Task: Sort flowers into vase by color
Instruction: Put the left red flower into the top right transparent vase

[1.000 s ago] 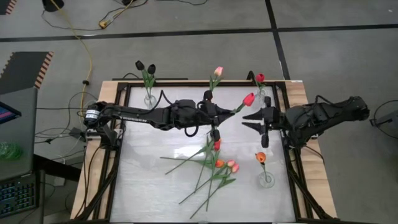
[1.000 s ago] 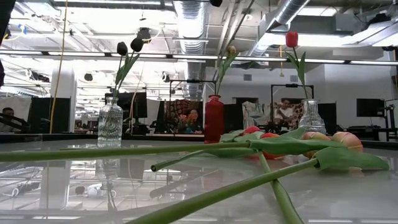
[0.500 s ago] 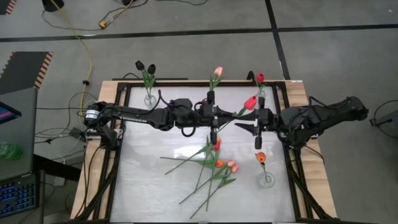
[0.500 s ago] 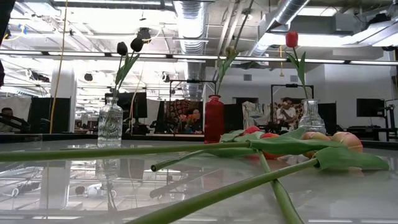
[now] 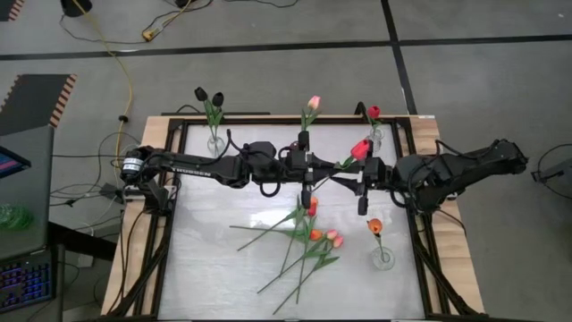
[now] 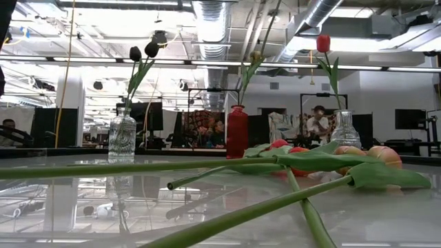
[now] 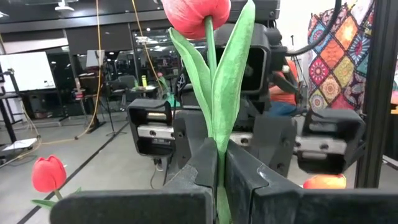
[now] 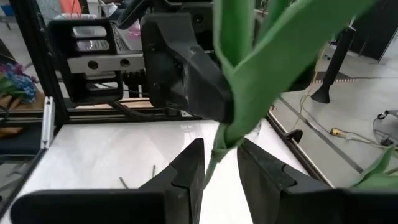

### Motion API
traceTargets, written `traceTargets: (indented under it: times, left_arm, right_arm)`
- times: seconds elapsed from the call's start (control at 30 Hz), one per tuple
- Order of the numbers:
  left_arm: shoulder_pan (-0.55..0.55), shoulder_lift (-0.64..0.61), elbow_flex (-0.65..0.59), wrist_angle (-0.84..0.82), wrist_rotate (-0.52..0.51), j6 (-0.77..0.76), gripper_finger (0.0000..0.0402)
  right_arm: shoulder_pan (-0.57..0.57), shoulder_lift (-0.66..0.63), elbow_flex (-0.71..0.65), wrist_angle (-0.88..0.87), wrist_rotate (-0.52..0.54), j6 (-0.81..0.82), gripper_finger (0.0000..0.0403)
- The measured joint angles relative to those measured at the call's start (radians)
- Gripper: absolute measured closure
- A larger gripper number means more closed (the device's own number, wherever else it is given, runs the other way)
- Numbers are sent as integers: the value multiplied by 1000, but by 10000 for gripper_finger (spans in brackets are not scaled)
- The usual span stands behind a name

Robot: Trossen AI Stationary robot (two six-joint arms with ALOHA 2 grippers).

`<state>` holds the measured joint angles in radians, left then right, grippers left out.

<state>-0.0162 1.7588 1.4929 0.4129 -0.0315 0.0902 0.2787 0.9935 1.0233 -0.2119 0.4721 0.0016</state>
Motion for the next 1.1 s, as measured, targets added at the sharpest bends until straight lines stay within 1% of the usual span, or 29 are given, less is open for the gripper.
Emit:
traceTargets:
  times: [0.17, 0.27, 0.37, 0.53, 0.57, 0.67, 0.8, 0.93, 1.0, 1.1]
  left_arm:
    - [0, 0, 0, -1, 0, 0, 400]
    - [0, 0, 0, -3, 0, 0, 397]
    - [-1, 0, 0, -3, 0, 0, 393]
    - [-1, 0, 0, -16, 2, 6, 382]
    - [-1, 0, 0, -22, 2, 13, 378]
    - [-1, 0, 0, -34, 1, 49, 359]
    - [1, 0, 0, -37, -10, 71, 323]
    - [3, -20, 0, -67, -60, 91, 289]
    - [4, -47, 0, -115, -93, 96, 277]
    - [5, -98, 0, -217, -153, 75, 271]
  right_arm:
    - [-2, 29, 0, 46, 0, -11, 283]
    - [-2, 33, 0, 45, 0, -11, 293]
    - [-2, 33, 0, 44, 0, -11, 316]
    - [-2, 33, 0, 40, 0, -11, 365]
    - [-2, 33, 0, 38, 0, -11, 371]
    - [-2, 30, 0, 35, 0, -11, 370]
    - [-2, 17, 0, 27, 2, -10, 371]
    - [-7, -2, 0, 10, 21, -5, 366]
    - [-11, -14, 0, -24, 40, 5, 366]
    - [-22, -42, 0, -92, 75, 30, 367]
